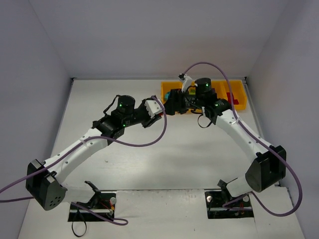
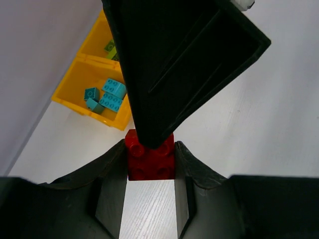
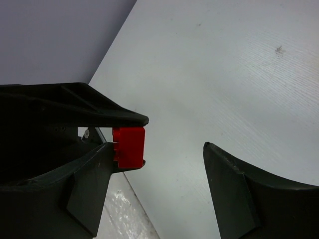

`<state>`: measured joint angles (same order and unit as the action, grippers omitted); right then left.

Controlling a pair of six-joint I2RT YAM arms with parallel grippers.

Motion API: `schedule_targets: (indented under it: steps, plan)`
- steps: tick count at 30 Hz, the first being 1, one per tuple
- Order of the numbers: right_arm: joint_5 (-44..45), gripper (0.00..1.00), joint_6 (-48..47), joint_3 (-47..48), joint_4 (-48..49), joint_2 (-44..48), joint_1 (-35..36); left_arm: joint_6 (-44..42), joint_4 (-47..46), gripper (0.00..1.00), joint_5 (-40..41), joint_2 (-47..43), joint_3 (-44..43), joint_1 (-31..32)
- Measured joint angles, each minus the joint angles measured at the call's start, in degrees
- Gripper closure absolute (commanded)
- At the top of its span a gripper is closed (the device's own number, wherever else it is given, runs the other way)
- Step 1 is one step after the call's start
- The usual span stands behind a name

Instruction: Sort the legos into containers by color

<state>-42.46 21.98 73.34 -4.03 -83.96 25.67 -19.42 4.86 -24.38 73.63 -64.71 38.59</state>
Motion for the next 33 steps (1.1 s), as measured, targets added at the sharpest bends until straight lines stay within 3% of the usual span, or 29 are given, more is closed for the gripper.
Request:
schedule_targets:
  steps: [16, 19, 20, 23, 24, 26, 27, 30, 33]
  plan:
    - [-3.39, 0.46, 2.47, -1.75, 4.04, 0.44, 0.7, -1.4, -4.39, 0.89, 3.28, 1.97, 0.0, 1.86]
    - [-3.74, 0.65, 2.49, -2.12, 4.26, 0.44, 0.68, -1.38, -5.07, 0.89, 3.39, 2.67, 0.0, 1.86]
    - [-3.8, 0.78, 2.49, -2.27, 4.28, 0.44, 0.68, -1.38, -5.18, 0.89, 3.43, 2.86, 0.0, 1.86]
    - [-3.41, 1.0, 3.08, -2.86, 4.57, 0.44, 0.5, -1.36, -5.27, 0.89, 3.69, 3.13, 0.02, 1.86]
    - [-3.17, 1.0, 3.32, -2.97, 4.57, 0.44, 0.5, -1.33, -5.27, 0.89, 3.69, 3.21, 0.0, 1.86]
    - [-3.21, 1.0, 3.28, -3.08, 4.76, 0.44, 0.52, -1.2, -5.22, 0.8, 3.91, 3.28, 0.0, 1.86]
    - [-3.19, 1.0, 3.19, -3.08, 4.81, 0.44, 0.5, -1.07, -5.27, 0.66, 3.96, 3.3, 0.02, 1.86]
    - [-2.75, 1.0, 2.16, -3.13, 5.05, 0.44, -0.04, -0.28, -6.21, 0.39, 5.05, 3.3, 0.13, 1.92]
    - [-0.74, 1.0, 0.81, -3.3, 5.05, 0.44, -1.64, 2.1, -7.8, 0.36, 7.82, 3.06, 0.92, 1.92]
